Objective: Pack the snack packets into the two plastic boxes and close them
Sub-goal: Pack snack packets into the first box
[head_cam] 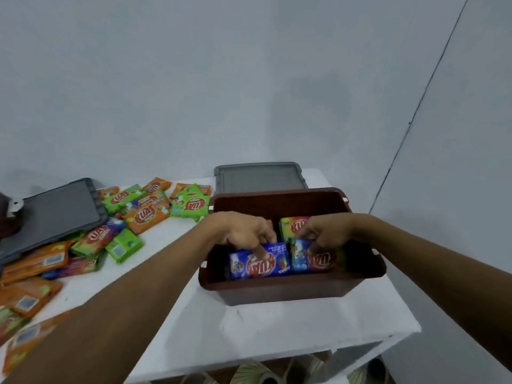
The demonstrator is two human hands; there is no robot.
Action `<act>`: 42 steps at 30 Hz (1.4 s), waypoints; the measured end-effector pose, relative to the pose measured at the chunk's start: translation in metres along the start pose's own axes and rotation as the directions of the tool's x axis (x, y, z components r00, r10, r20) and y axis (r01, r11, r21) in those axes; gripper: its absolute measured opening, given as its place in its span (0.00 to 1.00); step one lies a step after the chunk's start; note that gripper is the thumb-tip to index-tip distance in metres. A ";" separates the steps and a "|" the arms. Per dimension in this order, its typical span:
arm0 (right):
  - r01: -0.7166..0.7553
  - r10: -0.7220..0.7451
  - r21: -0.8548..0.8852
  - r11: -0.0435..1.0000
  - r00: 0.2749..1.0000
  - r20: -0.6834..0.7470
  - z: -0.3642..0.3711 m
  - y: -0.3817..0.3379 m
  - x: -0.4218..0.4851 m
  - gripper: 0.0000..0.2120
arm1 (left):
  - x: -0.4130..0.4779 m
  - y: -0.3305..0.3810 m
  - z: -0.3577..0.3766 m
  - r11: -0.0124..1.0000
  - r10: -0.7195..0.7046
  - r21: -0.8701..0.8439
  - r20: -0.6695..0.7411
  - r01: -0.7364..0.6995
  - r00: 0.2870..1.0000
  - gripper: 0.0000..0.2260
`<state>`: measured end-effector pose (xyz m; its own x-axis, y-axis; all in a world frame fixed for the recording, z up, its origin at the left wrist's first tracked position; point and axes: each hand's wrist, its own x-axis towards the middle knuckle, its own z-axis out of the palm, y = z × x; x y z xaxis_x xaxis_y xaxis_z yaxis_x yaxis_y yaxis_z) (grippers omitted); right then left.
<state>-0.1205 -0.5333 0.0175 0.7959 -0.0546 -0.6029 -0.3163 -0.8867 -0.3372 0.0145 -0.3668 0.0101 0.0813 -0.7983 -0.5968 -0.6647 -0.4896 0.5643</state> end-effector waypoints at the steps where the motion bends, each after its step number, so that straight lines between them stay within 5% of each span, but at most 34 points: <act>1: 0.012 -0.013 -0.072 0.997 1.000 -0.015 0.002 0.002 0.001 0.21 | 0.006 0.000 0.005 0.994 -0.003 0.108 -0.010 0.004 1.000 0.10; 6: 0.107 -0.102 -0.167 0.980 0.994 0.039 0.009 0.007 0.003 0.22 | 0.008 -0.002 0.019 0.938 -0.022 0.340 -0.145 0.070 0.989 0.20; 14: 0.144 -0.121 -0.151 0.978 0.981 0.152 0.014 0.007 -0.001 0.23 | 0.000 -0.005 0.019 0.963 -0.112 0.232 -0.105 0.134 0.988 0.20; 19: 0.183 -0.183 -0.021 0.983 0.983 0.035 0.012 0.008 0.002 0.21 | -0.001 -0.005 0.016 0.961 -0.103 0.246 -0.092 0.123 0.990 0.18; 23: 0.204 -0.198 0.019 0.979 0.968 -0.156 0.006 0.007 0.011 0.18 | -0.013 -0.009 0.006 0.991 -0.055 0.115 -0.176 0.076 0.983 0.17; 28: 0.208 -0.176 0.072 0.976 0.935 -0.307 0.002 -0.016 0.018 0.13 | -0.048 -0.023 -0.012 0.940 0.039 -0.315 -0.290 -0.134 0.956 0.13; 34: 0.301 -0.230 0.045 0.953 0.808 -0.543 -0.022 -0.072 0.040 0.07 | -0.096 -0.088 -0.023 0.809 0.001 -0.473 -0.594 -0.350 0.805 0.10; 38: 0.351 -0.319 -0.073 0.934 0.721 -0.615 -0.036 -0.127 0.073 0.07 | -0.112 -0.163 -0.025 0.926 -0.149 -0.339 -0.731 -0.165 0.666 0.03; 42: 0.291 -0.362 -0.214 0.932 0.762 -0.538 -0.051 -0.167 0.121 0.10 | -0.108 -0.223 -0.038 0.991 -0.135 -0.121 -0.816 0.062 0.562 0.04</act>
<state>0.0551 -0.4155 0.0373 0.9982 0.0321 0.0516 0.0476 -0.9410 -0.3350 0.1822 -0.1844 -0.0299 0.7416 -0.6687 0.0539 -0.5635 -0.5772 0.5910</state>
